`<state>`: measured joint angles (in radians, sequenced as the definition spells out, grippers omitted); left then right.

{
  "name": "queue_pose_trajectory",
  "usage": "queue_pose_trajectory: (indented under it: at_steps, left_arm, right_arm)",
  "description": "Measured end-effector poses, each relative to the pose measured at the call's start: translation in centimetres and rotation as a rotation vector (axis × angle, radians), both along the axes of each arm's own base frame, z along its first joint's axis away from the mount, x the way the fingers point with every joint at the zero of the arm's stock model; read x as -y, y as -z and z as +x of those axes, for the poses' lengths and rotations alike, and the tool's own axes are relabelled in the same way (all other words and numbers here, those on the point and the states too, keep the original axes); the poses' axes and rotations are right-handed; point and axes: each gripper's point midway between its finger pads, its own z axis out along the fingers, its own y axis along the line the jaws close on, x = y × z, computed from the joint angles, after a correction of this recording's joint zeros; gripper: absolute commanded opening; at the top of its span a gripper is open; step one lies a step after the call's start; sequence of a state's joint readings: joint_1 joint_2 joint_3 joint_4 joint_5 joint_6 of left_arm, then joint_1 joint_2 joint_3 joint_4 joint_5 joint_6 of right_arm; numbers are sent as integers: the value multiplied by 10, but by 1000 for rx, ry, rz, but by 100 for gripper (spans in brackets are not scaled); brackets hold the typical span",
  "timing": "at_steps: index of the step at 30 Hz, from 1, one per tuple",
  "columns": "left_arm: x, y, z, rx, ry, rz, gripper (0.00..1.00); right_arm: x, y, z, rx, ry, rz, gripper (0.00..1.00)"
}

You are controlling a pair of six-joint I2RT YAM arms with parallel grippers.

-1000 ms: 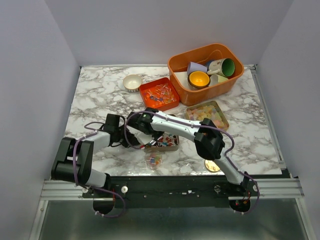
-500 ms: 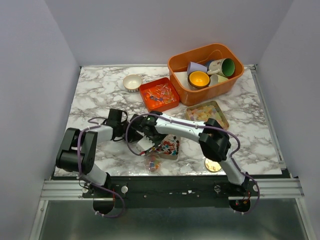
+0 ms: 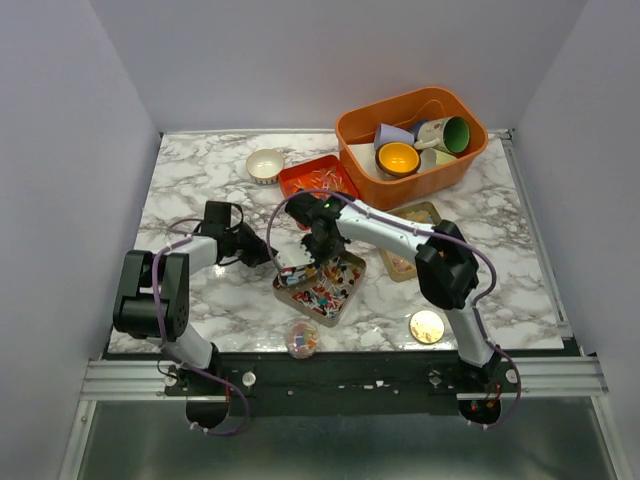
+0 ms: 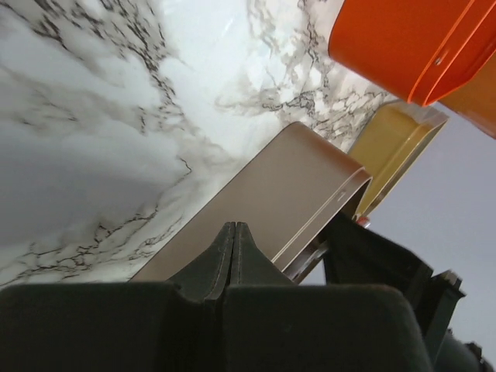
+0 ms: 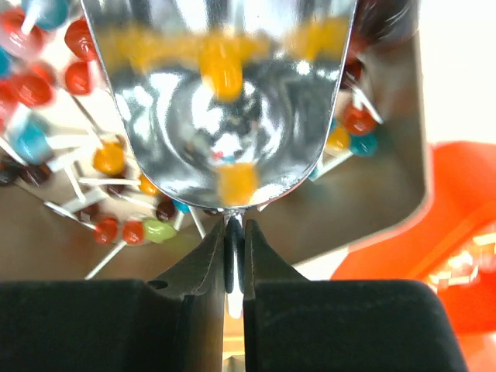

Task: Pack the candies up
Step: Scoop the fake candies from the storage box.

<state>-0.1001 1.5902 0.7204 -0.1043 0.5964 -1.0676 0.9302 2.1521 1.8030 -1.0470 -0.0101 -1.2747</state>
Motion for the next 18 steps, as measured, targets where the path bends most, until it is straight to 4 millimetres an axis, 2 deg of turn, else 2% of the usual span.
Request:
queue_pose_trajectory:
  at_steps: [2,6,9,12,15,18]
  left_arm:
    - [-8,-2,5,5,-18,-3,0]
    - [-20,-14,21,41,-23,-4,0]
    - [-29,-29,35,88,-11,6,0]
    - [-48,-42,48,142,-14,38,0]
    - [-61,-49,45,168,-8,69,0]
    - [-66,-55,35,195,21,98,0]
  right_arm:
    - [4,-4,12,1,26,35,1]
    - [9,-13,23,-8,57,84,1]
    - [8,-26,22,0,56,118,1]
    - [8,-47,19,17,51,161,1]
    - [12,-69,13,40,46,201,1]
    - [16,-88,9,61,43,231,1]
